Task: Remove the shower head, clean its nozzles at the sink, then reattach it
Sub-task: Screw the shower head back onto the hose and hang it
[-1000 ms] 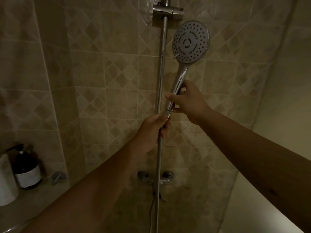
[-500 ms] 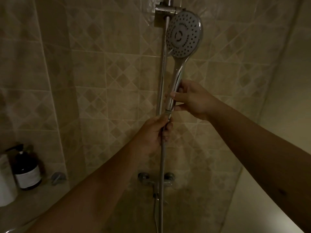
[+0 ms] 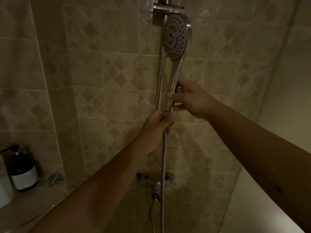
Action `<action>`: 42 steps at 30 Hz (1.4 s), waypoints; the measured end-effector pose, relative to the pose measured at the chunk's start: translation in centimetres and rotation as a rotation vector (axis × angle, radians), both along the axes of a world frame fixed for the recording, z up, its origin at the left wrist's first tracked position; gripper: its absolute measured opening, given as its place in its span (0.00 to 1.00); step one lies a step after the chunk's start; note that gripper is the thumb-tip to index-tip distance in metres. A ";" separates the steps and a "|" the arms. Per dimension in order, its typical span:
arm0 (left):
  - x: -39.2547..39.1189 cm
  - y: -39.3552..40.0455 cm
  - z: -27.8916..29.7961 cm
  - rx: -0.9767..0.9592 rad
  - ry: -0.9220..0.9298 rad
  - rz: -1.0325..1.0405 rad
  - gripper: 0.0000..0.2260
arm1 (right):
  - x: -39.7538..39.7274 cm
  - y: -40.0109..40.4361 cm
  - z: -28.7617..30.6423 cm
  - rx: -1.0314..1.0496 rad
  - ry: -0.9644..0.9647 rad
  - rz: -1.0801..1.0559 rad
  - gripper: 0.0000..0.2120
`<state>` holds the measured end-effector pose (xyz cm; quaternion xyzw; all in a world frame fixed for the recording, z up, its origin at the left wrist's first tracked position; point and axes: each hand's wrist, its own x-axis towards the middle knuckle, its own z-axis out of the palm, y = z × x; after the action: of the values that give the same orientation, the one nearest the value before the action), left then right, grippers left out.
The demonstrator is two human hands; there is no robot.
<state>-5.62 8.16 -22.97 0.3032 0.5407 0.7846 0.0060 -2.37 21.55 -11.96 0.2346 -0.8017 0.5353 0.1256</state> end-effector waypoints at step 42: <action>1.3 0.0 -2.6 0.156 -0.066 0.010 0.03 | 0.2 -2.3 -2.6 0.201 0.058 -0.221 0.17</action>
<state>-4.33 8.18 -25.61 0.2742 0.4789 0.8339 -0.0036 -2.18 19.23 -14.52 0.1719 -0.8681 0.4283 0.1829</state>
